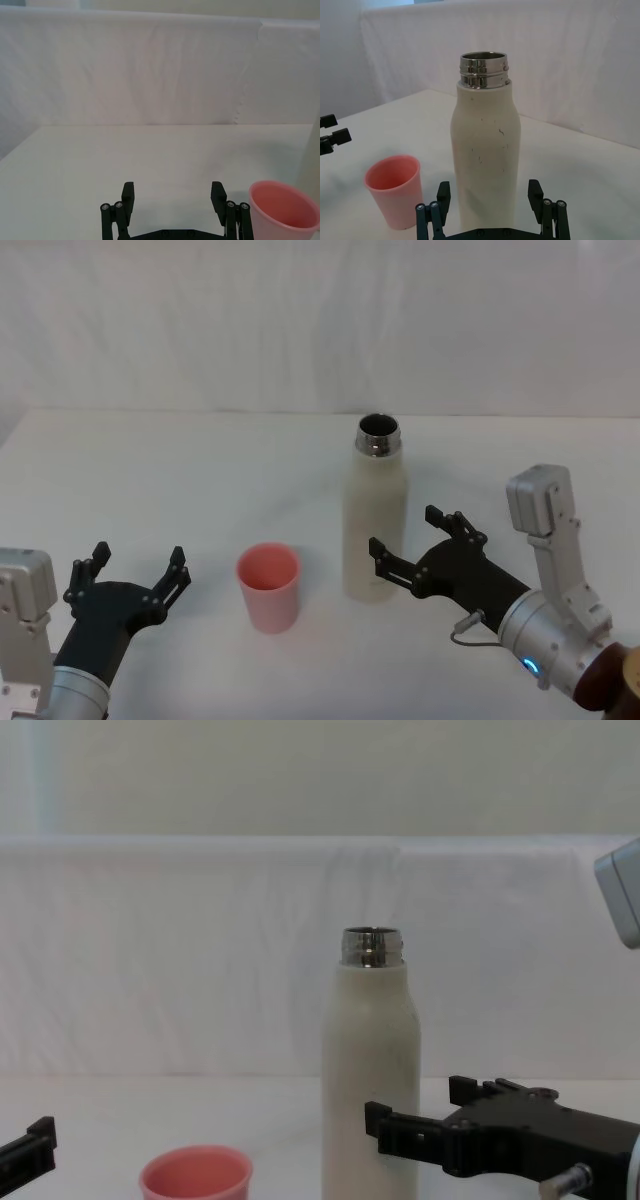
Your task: Grasp the thermos with one hand and pour water into the cup lid.
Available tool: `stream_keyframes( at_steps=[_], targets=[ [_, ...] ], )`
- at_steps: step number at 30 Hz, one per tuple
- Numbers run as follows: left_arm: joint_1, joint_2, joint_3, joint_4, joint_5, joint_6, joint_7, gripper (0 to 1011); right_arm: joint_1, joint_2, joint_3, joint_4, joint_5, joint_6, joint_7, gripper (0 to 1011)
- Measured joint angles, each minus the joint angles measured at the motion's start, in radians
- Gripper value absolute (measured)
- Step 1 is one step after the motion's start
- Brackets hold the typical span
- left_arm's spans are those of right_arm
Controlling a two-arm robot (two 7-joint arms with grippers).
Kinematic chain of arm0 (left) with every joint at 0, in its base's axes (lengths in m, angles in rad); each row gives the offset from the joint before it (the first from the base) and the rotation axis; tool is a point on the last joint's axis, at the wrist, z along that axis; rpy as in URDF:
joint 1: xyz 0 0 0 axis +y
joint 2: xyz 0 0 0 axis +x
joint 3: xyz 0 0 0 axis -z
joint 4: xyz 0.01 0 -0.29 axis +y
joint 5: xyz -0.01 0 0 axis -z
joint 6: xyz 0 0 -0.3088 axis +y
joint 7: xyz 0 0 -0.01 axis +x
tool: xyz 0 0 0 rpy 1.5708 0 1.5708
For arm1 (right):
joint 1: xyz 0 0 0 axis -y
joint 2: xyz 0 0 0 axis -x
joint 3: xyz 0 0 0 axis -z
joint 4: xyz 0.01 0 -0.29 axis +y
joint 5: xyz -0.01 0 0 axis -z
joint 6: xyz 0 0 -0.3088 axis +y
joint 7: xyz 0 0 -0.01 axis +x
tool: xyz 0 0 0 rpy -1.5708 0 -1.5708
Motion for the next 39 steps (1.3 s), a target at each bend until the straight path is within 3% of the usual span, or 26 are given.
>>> stream_keyframes(
  at_steps=[39],
  targets=[
    [0.000, 0.000, 0.000, 0.000, 0.000, 0.000, 0.000, 1001, 0.089, -0.064, -0.026, 0.105, -0.005, -0.003, -0.005, 1001]
  ],
)
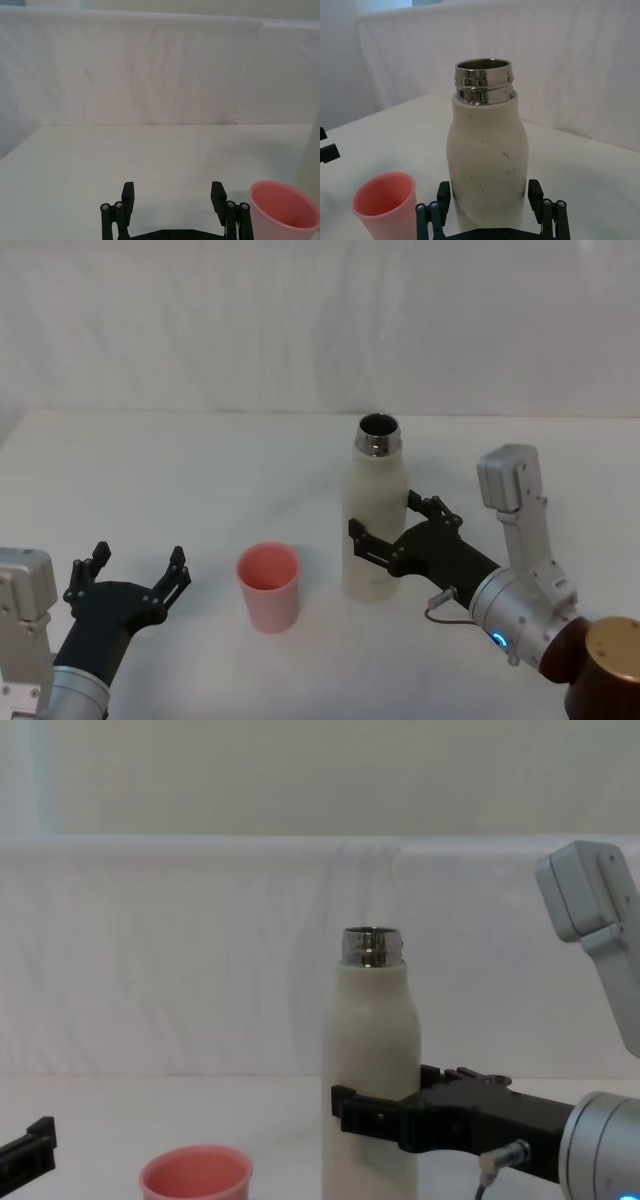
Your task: Grasp the thermos with one hand and pour water into the cup lid.
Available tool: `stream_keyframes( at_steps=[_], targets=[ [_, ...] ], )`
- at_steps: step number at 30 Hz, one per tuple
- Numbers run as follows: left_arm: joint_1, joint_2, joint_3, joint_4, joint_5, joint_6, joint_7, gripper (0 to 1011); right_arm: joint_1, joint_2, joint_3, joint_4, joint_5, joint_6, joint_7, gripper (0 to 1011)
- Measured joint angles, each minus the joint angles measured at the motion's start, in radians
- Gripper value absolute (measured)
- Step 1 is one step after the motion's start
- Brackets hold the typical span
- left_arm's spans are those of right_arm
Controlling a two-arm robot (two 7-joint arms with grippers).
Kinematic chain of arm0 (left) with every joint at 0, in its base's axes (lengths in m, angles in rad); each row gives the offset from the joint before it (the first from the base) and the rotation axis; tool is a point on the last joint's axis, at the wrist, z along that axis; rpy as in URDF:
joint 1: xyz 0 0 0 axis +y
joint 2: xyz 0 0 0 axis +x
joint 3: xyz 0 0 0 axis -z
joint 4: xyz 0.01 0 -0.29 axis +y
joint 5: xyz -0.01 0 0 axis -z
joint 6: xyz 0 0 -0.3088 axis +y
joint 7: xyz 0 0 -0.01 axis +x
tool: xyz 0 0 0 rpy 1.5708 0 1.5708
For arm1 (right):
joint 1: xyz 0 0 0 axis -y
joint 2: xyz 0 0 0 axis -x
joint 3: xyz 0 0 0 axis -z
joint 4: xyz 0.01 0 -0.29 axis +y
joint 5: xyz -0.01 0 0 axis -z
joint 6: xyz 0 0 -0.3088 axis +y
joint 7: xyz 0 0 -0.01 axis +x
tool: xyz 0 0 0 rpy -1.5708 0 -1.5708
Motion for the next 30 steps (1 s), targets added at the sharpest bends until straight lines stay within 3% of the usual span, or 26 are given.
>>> stream_keyframes(
  at_steps=[30],
  targets=[
    [0.000, 0.000, 0.000, 0.000, 0.000, 0.000, 0.000, 1001, 0.040, -0.028, -0.011, 0.054, -0.003, -0.003, -0.003, 1001]
  ],
)
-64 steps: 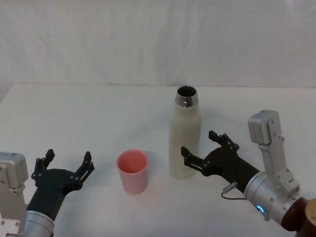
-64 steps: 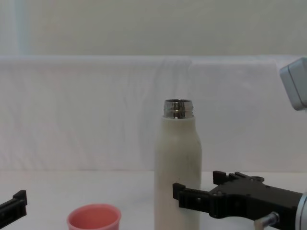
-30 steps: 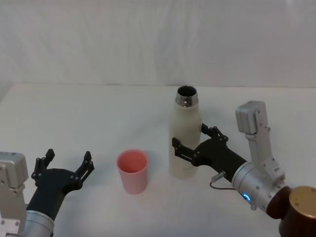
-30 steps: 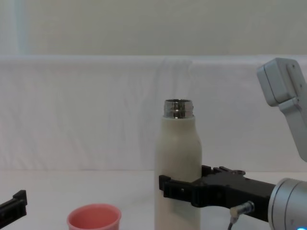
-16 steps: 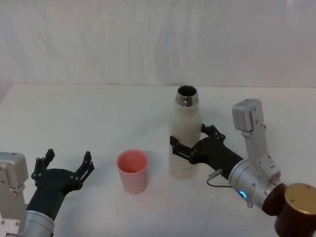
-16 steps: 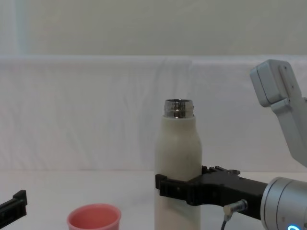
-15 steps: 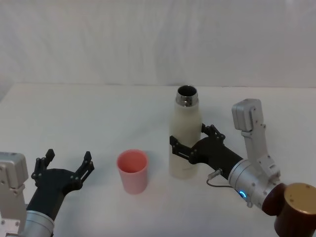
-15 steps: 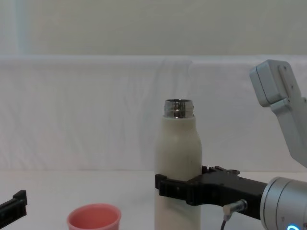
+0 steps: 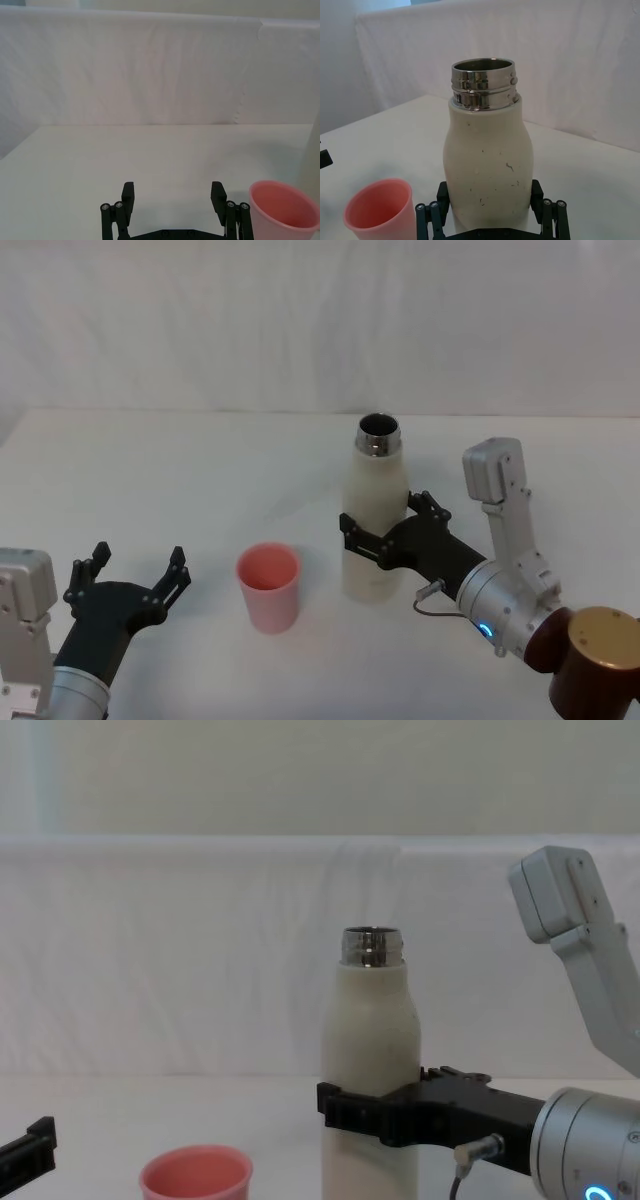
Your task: Grasp the thermos with one hand and pour water into the cup lid.
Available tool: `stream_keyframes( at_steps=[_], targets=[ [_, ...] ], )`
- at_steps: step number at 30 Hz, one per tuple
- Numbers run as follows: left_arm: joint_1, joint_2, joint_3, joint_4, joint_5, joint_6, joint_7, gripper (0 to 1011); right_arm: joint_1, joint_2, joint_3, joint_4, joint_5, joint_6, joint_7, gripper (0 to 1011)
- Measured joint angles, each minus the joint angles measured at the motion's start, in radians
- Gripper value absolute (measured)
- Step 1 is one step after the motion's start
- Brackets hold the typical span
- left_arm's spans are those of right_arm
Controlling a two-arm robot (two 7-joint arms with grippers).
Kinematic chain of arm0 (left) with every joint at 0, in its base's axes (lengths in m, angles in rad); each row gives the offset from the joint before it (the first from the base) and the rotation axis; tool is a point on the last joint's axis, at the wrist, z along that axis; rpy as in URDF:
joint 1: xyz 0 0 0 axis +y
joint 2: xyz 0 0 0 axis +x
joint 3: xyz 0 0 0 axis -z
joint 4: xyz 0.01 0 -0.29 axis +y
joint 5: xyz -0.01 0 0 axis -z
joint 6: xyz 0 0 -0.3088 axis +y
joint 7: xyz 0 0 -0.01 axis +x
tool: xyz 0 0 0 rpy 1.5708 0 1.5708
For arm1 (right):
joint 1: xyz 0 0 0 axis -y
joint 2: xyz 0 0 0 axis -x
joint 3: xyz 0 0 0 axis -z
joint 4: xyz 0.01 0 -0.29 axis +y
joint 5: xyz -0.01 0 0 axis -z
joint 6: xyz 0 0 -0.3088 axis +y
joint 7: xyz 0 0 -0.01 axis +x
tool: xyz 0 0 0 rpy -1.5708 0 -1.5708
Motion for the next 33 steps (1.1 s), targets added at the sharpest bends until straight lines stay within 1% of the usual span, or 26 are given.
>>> stream_keyframes(
  at_steps=[13, 15, 16, 33],
  targets=[
    [0.000, 0.000, 0.000, 0.000, 0.000, 0.000, 0.000, 1001, 0.003, -0.001, -0.002, 0.003, -0.004, 0.001, 0.000, 1001],
    [0.000, 0.000, 0.000, 0.000, 0.000, 0.000, 0.000, 1001, 0.003, -0.001, -0.002, 0.003, -0.004, 0.001, -0.001, 986],
    [0.000, 0.000, 0.000, 0.000, 0.000, 0.000, 0.000, 1001, 0.003, -0.001, -0.002, 0.003, -0.004, 0.001, -0.001, 960],
    [0.000, 0.000, 0.000, 0.000, 0.000, 0.000, 0.000, 1001, 0.001, 0.000, -0.001, 0.001, -0.004, 0.001, -0.001, 957]
  ],
)
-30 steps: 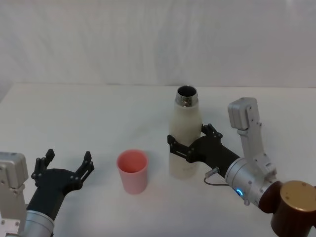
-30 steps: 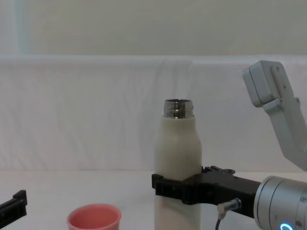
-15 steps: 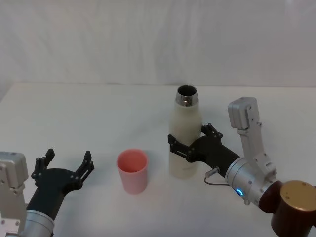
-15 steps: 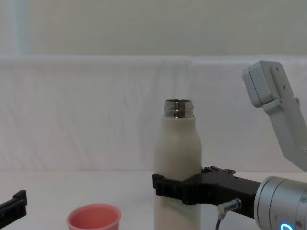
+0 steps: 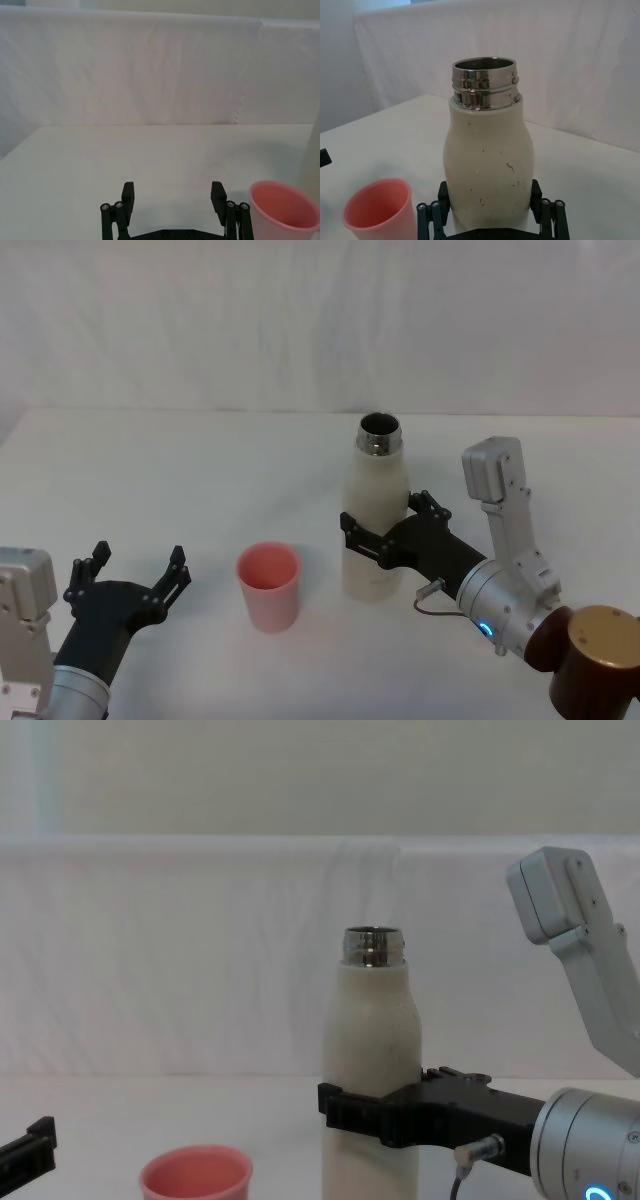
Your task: Grasp the thermos with one hand and pour water into the cup lid.
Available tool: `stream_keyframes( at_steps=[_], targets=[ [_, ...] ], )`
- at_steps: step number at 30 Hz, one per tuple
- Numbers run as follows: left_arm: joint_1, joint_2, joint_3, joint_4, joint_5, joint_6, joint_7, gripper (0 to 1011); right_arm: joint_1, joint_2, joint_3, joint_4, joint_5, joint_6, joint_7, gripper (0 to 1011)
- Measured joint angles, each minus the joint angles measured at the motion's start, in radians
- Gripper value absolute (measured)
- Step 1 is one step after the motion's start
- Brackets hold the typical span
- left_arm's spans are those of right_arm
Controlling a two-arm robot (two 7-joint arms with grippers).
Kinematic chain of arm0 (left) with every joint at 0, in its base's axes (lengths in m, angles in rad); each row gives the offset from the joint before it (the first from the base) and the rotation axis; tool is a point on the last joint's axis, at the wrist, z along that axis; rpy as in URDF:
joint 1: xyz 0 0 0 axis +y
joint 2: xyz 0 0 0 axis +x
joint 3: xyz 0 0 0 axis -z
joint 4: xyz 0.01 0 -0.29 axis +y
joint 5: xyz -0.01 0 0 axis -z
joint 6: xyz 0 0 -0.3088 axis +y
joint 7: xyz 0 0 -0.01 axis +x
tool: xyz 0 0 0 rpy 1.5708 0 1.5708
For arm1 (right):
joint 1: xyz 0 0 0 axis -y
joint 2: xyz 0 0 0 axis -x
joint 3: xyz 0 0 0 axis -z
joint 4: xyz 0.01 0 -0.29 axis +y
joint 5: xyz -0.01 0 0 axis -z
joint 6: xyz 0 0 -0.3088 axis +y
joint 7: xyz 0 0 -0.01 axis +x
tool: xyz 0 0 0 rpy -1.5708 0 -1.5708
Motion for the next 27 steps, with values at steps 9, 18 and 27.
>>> stream_keyframes(
  at_steps=[9, 18, 27],
  targets=[
    [0.000, 0.000, 0.000, 0.000, 0.000, 0.000, 0.000, 1001, -0.004, 0.000, 0.001, -0.005, -0.001, -0.005, -0.001, 957],
    [0.000, 0.000, 0.000, 0.000, 0.000, 0.000, 0.000, 1001, -0.025, 0.008, 0.015, -0.040, -0.010, -0.023, -0.014, 957],
    [0.000, 0.000, 0.000, 0.000, 0.000, 0.000, 0.000, 1001, -0.050, 0.051, 0.023, -0.112, -0.070, -0.021, -0.032, 957]
  ],
)
